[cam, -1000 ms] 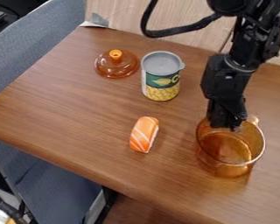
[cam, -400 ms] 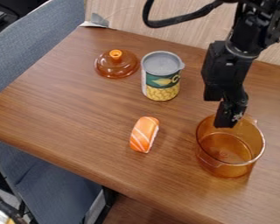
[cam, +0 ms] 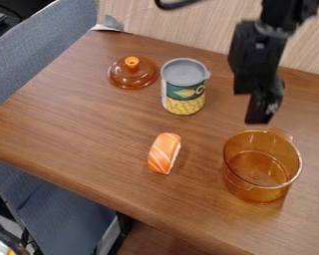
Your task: Moved the brown transparent bowl to the right side of the table
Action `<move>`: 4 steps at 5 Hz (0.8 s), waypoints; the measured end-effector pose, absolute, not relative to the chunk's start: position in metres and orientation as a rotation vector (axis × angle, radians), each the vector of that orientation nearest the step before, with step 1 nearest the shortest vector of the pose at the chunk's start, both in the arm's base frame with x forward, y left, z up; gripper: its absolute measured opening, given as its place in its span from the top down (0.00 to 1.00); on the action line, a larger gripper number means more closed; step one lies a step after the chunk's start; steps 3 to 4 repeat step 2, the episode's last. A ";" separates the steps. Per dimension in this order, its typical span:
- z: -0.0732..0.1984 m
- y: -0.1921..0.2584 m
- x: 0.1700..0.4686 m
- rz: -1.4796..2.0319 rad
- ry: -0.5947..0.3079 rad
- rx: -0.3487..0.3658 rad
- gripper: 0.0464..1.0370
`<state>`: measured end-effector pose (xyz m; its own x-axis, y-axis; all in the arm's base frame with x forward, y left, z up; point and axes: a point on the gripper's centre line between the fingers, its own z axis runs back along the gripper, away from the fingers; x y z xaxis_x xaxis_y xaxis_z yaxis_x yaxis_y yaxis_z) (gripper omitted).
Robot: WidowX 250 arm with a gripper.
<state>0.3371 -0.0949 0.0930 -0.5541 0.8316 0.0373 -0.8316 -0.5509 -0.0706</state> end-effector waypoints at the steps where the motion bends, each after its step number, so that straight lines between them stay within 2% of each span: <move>1: 0.111 -0.087 0.337 2.133 -0.090 -0.038 0.04; 4: 0.111 -0.086 0.337 2.135 -0.090 -0.040 0.04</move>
